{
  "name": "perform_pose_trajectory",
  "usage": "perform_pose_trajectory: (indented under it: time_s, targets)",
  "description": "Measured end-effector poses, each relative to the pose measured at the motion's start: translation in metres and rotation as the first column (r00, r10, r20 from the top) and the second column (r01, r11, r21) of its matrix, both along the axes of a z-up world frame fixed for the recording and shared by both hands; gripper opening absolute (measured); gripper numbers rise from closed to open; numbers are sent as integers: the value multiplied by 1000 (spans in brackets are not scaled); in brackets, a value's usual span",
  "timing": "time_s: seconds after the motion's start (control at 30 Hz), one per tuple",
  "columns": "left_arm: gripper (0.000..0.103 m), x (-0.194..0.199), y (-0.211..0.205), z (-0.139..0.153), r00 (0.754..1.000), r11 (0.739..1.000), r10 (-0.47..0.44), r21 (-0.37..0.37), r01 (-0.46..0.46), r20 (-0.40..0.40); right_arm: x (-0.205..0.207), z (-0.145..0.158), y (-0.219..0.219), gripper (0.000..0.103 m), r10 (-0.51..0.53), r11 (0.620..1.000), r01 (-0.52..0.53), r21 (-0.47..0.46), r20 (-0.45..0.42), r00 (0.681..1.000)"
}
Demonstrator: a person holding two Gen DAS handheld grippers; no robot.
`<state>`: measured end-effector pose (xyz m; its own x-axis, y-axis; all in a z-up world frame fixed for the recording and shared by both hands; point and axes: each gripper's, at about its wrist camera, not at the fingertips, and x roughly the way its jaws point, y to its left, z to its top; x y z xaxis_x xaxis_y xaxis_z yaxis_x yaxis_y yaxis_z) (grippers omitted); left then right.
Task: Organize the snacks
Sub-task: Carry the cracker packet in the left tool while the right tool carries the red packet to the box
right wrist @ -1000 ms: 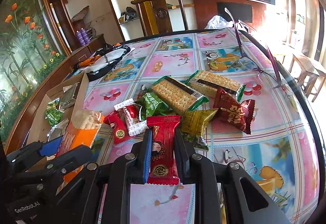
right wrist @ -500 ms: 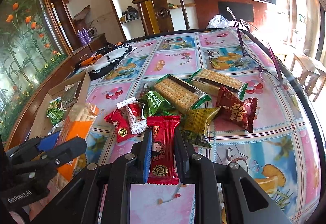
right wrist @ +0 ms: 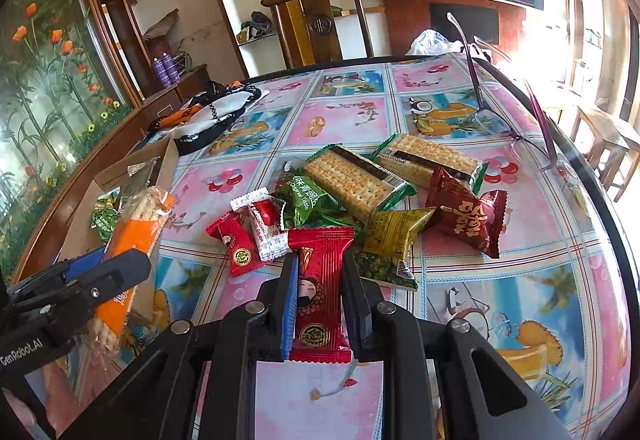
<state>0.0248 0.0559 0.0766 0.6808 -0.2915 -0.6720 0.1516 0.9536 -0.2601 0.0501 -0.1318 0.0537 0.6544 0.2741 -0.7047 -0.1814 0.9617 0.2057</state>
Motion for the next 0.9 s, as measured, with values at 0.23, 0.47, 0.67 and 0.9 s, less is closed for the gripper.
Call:
perform_pose_trajectory:
  time_s: [0.23,0.47,0.67,0.9]
  targets:
    - [52,3,19,1,999,999,41,-12,-41,-2,-3,2,1,21,13,1000,-13,17,4,1000]
    - [52,5,45,4,995,995,101,-27,-100,6,-8,5,9,22,49,998,-49,39,21,999]
    - [52,7,68,4,988,988,152,-37,-152,5,-11,3,25,22,104,992,-105,63,15,994]
    - [52,8,101,3,974,973,227,-49,-227,-4,-10,1,51,22,164,979,-162,127,-9,986]
